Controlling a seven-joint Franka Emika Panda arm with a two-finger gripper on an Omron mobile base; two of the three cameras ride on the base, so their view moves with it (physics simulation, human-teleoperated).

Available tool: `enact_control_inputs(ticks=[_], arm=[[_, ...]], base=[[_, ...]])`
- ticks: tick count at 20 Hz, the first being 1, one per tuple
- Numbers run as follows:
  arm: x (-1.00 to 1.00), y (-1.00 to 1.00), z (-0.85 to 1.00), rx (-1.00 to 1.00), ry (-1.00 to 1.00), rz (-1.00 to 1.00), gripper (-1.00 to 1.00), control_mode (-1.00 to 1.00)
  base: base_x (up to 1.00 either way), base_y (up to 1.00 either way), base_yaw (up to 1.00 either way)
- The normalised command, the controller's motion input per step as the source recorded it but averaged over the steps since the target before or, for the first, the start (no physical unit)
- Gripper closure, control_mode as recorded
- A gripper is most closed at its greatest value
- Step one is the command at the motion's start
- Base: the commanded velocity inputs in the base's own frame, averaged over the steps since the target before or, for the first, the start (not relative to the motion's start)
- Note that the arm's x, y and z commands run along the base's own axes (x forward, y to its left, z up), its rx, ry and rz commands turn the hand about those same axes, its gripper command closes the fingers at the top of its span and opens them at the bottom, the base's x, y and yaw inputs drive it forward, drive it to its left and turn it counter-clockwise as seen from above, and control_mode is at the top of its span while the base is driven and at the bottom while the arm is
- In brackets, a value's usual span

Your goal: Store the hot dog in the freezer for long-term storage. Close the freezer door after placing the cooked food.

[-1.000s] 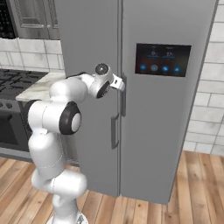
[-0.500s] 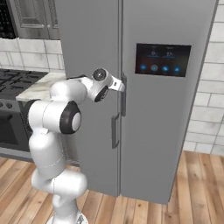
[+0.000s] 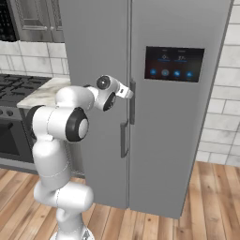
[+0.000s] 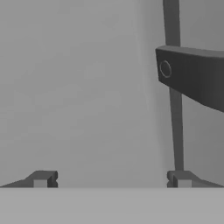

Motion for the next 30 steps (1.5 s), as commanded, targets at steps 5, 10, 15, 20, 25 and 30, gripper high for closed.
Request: enact_control_inputs(ticks=[5, 10, 15, 20, 25, 30], arm=[[0.25, -0.01, 0.0, 0.0, 0.0, 0.03, -1.0, -1.0], [0.35, -0.27, 0.0, 0.0, 0.01, 0.12, -1.0, -1.0], [0.13, -0.06, 0.0, 0.0, -0.05, 0.31, -1.0, -1.0], [-0.02, 0.0, 0.0, -0.01, -0.03, 0.31, -1.0, -1.0], [0.0, 0.0, 0.0, -0.03, -0.02, 0.18, -1.0, -1.0], [0.2, 0.0, 0.0, -0.22, 0.0, 0.01, -1.0, -1.0]], base=[[0.0, 0.0, 0.0], [0.0, 0.0, 0.0], [0.0, 0.0, 0.0], [0.0, 0.0, 0.0], [0.0, 0.0, 0.0], [0.0, 0.0, 0.0]])
